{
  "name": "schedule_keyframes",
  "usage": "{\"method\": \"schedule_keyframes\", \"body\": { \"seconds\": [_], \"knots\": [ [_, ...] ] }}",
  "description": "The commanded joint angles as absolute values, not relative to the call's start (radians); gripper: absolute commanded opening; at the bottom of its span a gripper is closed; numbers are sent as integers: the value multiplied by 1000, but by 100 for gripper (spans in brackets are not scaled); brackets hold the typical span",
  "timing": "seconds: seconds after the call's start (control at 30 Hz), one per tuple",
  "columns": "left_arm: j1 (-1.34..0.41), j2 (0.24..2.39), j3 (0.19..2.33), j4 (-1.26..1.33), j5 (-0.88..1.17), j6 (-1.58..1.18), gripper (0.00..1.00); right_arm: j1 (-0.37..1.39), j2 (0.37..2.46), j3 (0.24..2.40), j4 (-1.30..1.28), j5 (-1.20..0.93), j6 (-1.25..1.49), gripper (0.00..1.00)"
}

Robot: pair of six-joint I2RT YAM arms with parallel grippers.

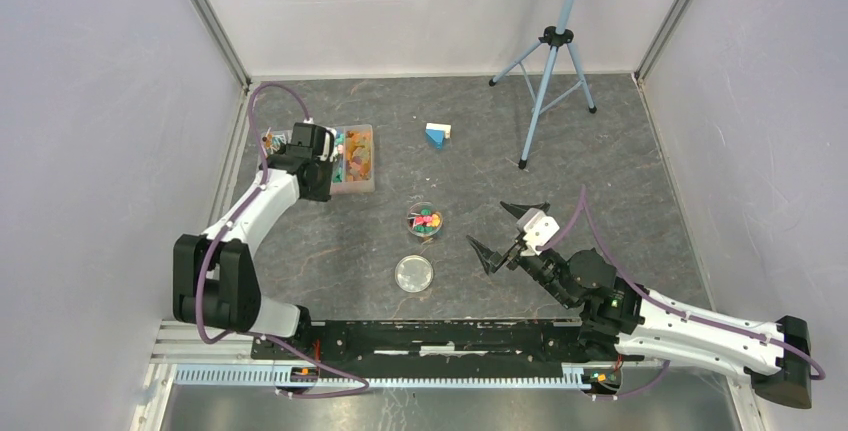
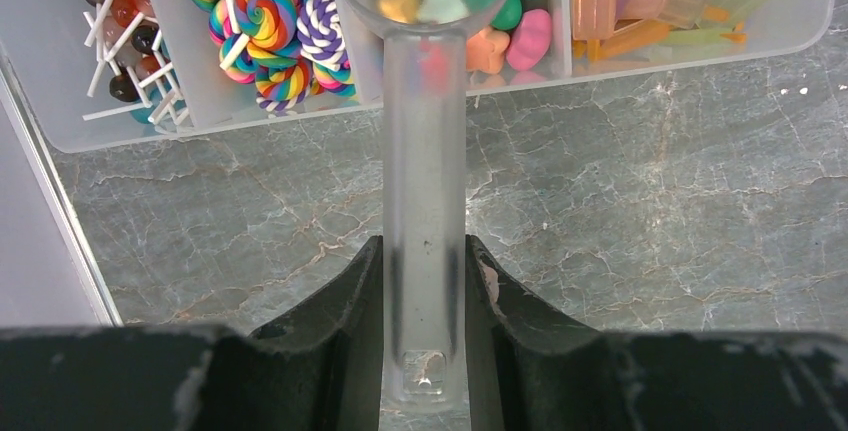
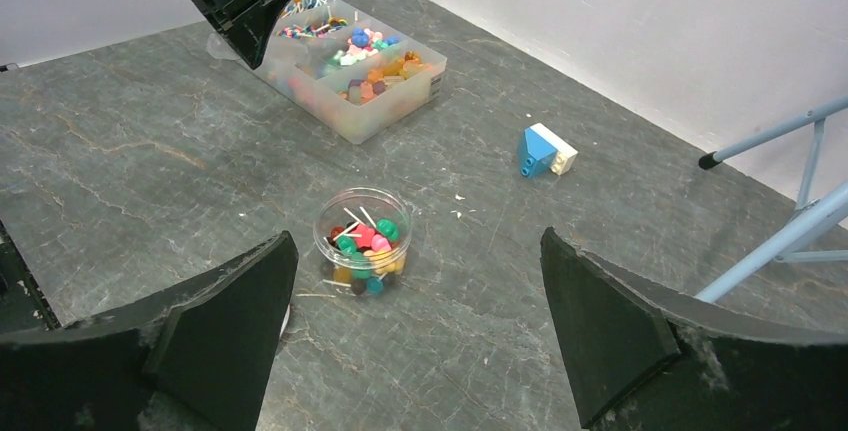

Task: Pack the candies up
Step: Scoop the fake candies from the storage box.

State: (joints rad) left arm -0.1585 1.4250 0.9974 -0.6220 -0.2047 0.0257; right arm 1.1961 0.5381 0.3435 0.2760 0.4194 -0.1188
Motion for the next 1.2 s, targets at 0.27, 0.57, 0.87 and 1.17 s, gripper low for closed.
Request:
{"method": "schedule_keyframes", "body": {
  "seconds": [0.27,0.57,0.87,1.17],
  "knots": [
    [-153,1329,986,-576,-237,-23,2,1198,543,383,334,418,-97,98],
    [-151,1292,983,-611,-260,-7,2,1198,537,385,331,428,-99,98],
    [-151,1235,968,-636,-233,-2,2,1198,547,404,327,428,-104,98],
    [-152,1147,979,-705,-149,57,2,1197,550,406,319,426,-102,98]
  ]
}}
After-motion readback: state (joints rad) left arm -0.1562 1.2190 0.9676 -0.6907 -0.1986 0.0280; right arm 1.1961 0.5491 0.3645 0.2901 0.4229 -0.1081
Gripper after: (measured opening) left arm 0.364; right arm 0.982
